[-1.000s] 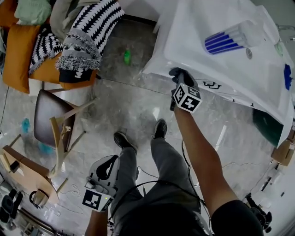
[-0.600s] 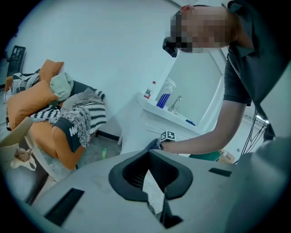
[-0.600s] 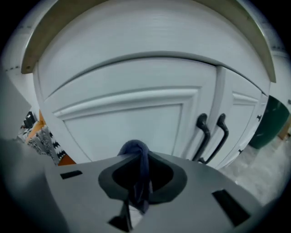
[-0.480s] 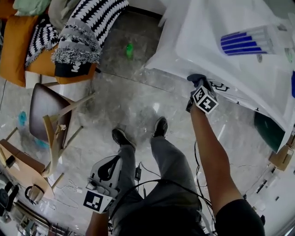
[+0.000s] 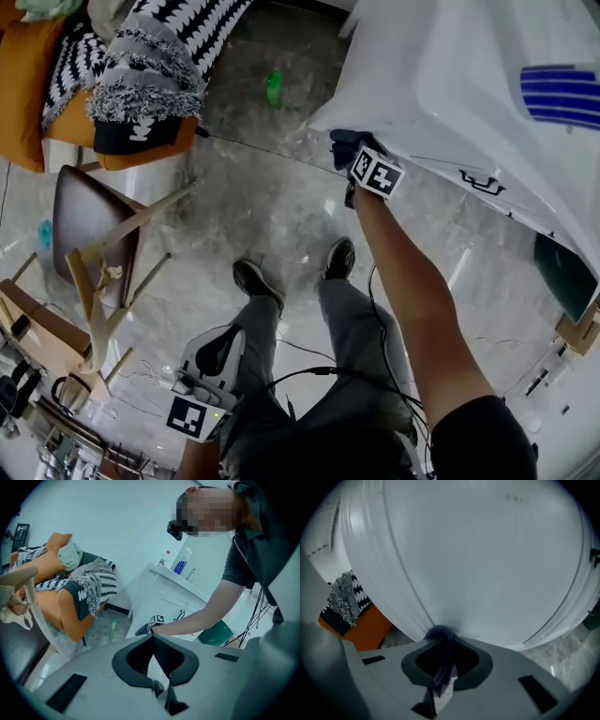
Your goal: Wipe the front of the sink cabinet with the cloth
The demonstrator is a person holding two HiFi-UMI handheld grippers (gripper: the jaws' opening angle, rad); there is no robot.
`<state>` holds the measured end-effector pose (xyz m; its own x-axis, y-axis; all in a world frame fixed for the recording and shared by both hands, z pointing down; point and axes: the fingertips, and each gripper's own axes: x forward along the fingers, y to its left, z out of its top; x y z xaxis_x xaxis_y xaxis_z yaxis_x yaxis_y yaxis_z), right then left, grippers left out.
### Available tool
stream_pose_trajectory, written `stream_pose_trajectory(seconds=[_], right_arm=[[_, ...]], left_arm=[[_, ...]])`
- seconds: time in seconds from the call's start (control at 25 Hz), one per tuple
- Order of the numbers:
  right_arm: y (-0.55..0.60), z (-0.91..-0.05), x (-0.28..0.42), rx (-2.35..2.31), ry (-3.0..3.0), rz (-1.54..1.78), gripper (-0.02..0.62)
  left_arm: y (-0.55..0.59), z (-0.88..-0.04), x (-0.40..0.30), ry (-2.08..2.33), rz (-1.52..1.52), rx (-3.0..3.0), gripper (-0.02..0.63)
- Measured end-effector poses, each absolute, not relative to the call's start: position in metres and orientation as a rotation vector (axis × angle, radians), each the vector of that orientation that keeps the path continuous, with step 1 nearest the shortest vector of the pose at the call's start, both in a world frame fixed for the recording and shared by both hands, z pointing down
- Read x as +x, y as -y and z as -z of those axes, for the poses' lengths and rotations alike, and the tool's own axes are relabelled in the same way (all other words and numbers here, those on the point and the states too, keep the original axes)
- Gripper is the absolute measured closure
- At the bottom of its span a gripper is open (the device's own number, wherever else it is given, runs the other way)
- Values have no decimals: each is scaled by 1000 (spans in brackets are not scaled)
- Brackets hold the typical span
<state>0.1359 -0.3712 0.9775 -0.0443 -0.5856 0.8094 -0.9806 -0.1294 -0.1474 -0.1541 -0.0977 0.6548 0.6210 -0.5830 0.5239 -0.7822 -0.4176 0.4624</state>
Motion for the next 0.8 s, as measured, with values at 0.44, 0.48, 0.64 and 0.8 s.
stream_pose_trajectory(seconds=[0.44, 0.48, 0.64, 0.8], right_arm=[[326, -921, 292, 1996, 1377, -1147, 560], [328, -901, 290, 1996, 1405, -1153, 560], [337, -817, 266, 2068, 1556, -1157, 560], [357, -766, 198, 1972, 1802, -1121, 560]], left_arm=[[118, -624, -140, 1023, -318, 2190, 601], [123, -615, -138, 1022, -308, 2203, 601], [133, -585, -134, 1026, -296, 2222, 601], [132, -564, -131, 1022, -294, 2215, 601]])
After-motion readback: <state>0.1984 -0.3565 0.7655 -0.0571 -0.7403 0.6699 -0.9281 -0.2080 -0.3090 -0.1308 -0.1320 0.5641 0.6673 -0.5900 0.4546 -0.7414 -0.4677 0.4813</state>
